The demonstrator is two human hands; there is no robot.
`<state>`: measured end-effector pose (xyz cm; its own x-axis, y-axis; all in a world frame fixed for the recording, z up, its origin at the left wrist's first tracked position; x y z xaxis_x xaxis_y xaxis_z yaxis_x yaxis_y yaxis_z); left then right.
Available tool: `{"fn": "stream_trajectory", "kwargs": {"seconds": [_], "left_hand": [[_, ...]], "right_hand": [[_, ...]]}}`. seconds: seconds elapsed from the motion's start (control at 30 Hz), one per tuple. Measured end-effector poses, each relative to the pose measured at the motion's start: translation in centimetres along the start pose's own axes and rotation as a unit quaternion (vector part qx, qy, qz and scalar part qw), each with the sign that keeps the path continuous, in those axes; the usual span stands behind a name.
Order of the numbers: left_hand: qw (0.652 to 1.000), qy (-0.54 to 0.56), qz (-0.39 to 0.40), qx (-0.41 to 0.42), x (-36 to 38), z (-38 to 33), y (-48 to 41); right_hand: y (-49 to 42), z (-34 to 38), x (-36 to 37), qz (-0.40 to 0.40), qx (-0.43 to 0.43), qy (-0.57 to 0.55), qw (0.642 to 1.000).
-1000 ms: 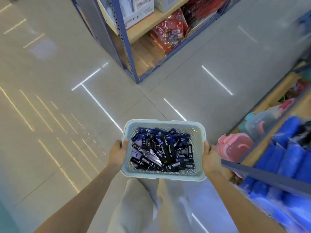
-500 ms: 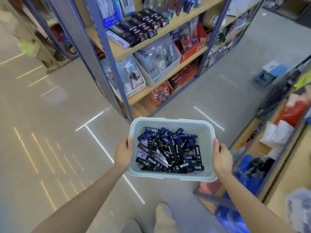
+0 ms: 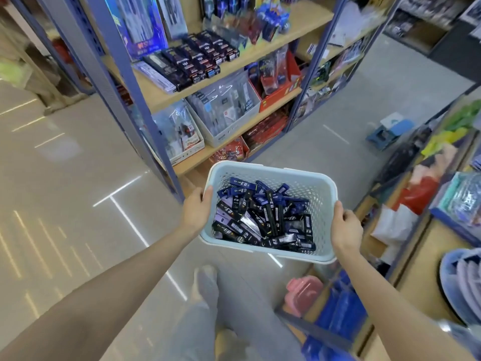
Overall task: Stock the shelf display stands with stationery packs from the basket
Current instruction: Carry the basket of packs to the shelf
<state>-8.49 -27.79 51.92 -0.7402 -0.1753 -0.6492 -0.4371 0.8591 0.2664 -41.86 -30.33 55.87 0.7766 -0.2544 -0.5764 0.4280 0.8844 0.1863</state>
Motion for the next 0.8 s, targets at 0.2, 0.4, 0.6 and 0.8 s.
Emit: {"fn": "stream_trajectory", "kwargs": {"seconds": [0.2, 0.4, 0.6, 0.8], "left_hand": [[0.998, -0.017, 0.047, 0.035, 1.8, -4.7, -6.3], [0.991, -0.03, 0.102, 0.081, 4.8, -10.4, -12.5], [0.982, -0.036, 0.15, 0.11, 10.4, -17.1, -18.2], [0.973, -0.067, 0.171, 0.14, 17.6, -24.8, -22.8]], "right_hand": [[-4.7, 1.0, -0.1, -0.048, 0.026, -0.02, 0.998], [-9.0, 0.7, -0.7, -0.112, 0.078, -0.055, 0.989], [-15.1, 1.0, -2.7, -0.147, 0.113, -0.055, 0.981], [-24.0, 0.3, -5.7, -0.153, 0.138, -0.084, 0.975]]}}
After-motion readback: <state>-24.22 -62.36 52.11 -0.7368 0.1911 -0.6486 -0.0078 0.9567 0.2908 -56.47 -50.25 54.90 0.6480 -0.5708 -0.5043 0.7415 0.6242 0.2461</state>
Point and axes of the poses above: each hand's wrist, its own y-axis away from the middle knuckle, its own x-axis out of the palm, z = x × y, the point moved 4 cm from there along -y, towards the middle knuckle, and after that the axes turned 9 degrees about -y, right-handed, at the moved point
